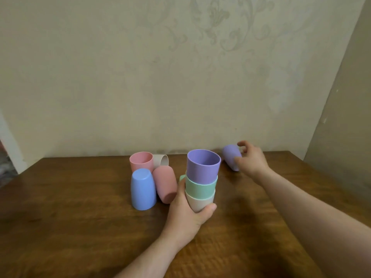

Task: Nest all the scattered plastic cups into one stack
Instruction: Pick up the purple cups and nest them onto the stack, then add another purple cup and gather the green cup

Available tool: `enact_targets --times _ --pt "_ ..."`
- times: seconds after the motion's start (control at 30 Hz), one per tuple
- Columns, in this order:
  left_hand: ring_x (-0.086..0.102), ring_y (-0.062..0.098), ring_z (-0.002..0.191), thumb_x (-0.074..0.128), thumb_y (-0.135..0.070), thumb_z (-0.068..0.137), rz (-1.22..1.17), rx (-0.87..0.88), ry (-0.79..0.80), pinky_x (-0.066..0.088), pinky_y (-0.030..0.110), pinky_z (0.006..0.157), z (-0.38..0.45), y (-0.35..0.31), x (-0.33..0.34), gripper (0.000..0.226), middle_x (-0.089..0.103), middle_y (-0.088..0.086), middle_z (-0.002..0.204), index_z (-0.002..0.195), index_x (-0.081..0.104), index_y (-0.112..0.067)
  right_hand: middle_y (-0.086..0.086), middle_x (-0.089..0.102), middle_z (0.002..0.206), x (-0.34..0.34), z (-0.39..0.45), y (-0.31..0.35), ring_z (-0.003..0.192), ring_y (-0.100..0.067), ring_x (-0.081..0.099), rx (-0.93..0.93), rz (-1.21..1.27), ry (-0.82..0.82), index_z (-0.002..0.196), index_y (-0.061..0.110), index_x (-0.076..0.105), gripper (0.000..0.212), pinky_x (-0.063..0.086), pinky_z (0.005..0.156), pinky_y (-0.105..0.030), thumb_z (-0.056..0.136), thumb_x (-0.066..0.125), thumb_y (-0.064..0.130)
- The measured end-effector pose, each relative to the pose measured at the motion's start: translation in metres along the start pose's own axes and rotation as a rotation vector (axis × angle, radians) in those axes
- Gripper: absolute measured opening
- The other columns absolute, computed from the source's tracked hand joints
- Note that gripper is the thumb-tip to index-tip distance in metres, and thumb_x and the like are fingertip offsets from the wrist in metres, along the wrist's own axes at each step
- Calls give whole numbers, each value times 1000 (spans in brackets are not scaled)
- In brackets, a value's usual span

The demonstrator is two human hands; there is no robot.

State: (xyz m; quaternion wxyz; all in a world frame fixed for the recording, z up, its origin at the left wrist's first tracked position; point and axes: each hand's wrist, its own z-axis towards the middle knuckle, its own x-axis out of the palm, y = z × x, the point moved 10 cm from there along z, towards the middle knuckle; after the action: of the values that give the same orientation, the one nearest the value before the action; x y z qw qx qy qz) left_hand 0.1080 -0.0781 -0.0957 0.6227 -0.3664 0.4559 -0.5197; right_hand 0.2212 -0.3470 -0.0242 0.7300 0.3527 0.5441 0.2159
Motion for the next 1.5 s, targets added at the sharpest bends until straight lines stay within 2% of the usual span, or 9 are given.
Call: enact_targets --times 0.07,0.27,0.37,0.53,0.63,0.77,0.93,1.23,1.5 --pt "70 0 111 95 -34 72 0 4 -7 63 38 95 0 0 0 77 70 -27 121 132 50 -43 -23 49 154 5 35 -10 136 -46 54 16 -222 10 162 29 45 75 45 115 -46 92 72 32" --pt "68 0 118 97 -26 71 25 14 -13 56 23 99 2 3 -2 81 69 -29 127 136 51 -40 -28 25 172 58 69 -43 157 -48 27 169 -409 178 173 35 -8 82 22 127 -50 110 41 54" --pt "68 -3 114 97 -23 71 48 24 -14 54 16 93 2 2 -4 78 69 -30 124 132 51 -40 -21 36 165 66 47 -41 153 -44 30 123 -406 156 171 43 -1 79 30 120 -54 108 46 52" --pt "69 -2 112 96 -35 69 61 2 -29 58 24 94 1 5 -3 78 70 -29 122 133 51 -40 -17 41 160 50 11 -23 147 -45 40 63 -440 185 171 46 -10 124 44 117 -51 85 80 38" --pt "68 -6 111 95 -34 72 75 -18 -13 56 22 92 -3 0 -2 81 71 -25 121 138 48 -39 -15 41 159 36 -21 -21 140 -44 53 76 -459 231 170 50 -6 129 51 112 -48 77 83 38" --pt "67 -13 98 95 -26 77 83 -53 19 52 8 74 -9 -6 -3 76 69 -19 117 135 47 -35 -9 51 153 19 -69 -28 125 -34 62 55 -58 129 169 38 15 131 56 102 -46 63 92 29" --pt "69 8 112 97 -48 62 167 -108 74 59 35 96 -15 -5 -21 84 70 -15 119 127 43 -43 2 63 139 21 -140 -42 111 -27 70 28 210 -38 150 47 26 115 61 96 -49 65 100 24" --pt "65 -1 124 100 -32 68 41 -90 70 56 26 96 -36 -17 -33 103 66 -25 133 147 36 -46 13 59 151 66 -191 -4 133 -18 61 -113 255 74 157 50 23 119 53 112 -47 70 96 13" --pt "58 10 132 88 -66 56 -35 37 -79 48 33 109 -9 -81 -41 129 54 -12 146 161 15 -51 16 59 151 66 -200 -11 131 -17 63 -82 279 68 152 63 18 121 55 111 -48 70 95 18"
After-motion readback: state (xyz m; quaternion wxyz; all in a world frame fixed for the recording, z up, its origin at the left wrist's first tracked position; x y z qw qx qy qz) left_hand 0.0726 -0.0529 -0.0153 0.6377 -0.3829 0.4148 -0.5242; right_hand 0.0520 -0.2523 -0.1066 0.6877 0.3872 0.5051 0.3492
